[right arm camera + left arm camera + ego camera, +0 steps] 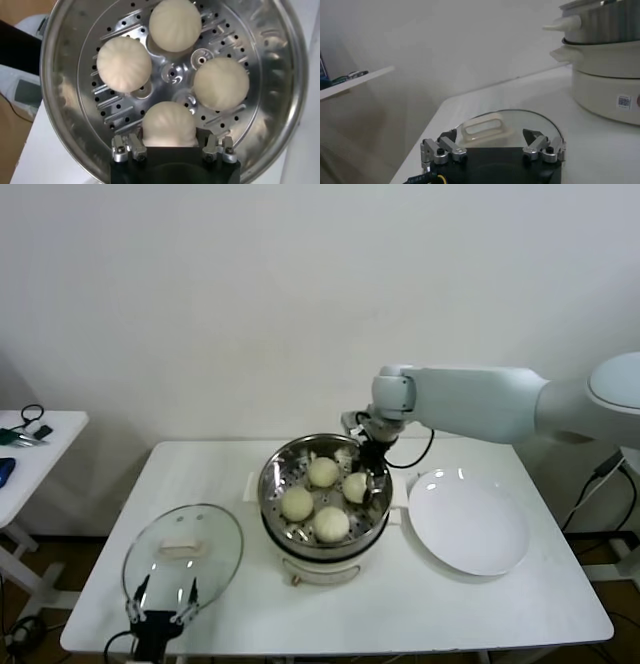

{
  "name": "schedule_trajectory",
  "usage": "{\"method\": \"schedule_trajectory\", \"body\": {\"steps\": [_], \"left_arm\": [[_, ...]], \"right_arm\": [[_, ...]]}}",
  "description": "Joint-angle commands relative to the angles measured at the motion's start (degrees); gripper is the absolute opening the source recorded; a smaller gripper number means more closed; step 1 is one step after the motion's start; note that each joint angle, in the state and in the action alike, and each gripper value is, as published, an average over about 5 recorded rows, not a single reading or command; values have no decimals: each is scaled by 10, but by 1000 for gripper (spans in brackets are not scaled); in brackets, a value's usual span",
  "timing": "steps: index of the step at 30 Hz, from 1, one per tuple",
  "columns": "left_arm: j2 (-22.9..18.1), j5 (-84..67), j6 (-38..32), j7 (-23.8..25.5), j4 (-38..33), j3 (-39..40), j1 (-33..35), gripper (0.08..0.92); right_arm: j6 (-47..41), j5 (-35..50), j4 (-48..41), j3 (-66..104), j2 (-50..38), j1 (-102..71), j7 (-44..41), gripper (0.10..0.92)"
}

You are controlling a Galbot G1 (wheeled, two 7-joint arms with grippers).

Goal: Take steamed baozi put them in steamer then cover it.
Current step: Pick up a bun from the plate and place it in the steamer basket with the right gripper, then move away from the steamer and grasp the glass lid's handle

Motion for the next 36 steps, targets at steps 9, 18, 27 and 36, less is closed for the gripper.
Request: {"method": "schedule_trajectory", "body": {"steps": [9, 18, 27, 36], "left_arm": [[0, 0, 0, 0, 2, -1, -1, 823], [1, 1, 2, 0, 2, -1, -5, 823], [-1, 7, 6, 0, -4, -5, -11, 823], [-3, 41, 7, -2, -15, -14, -8, 823]], "right_arm": [[-1, -35, 12, 40, -23, -8, -6, 819], [10, 2, 55, 106, -104, 20, 1, 823], [80, 25, 111, 197, -226, -18, 129, 823], [171, 27, 189, 419, -375, -225, 296, 823]]}}
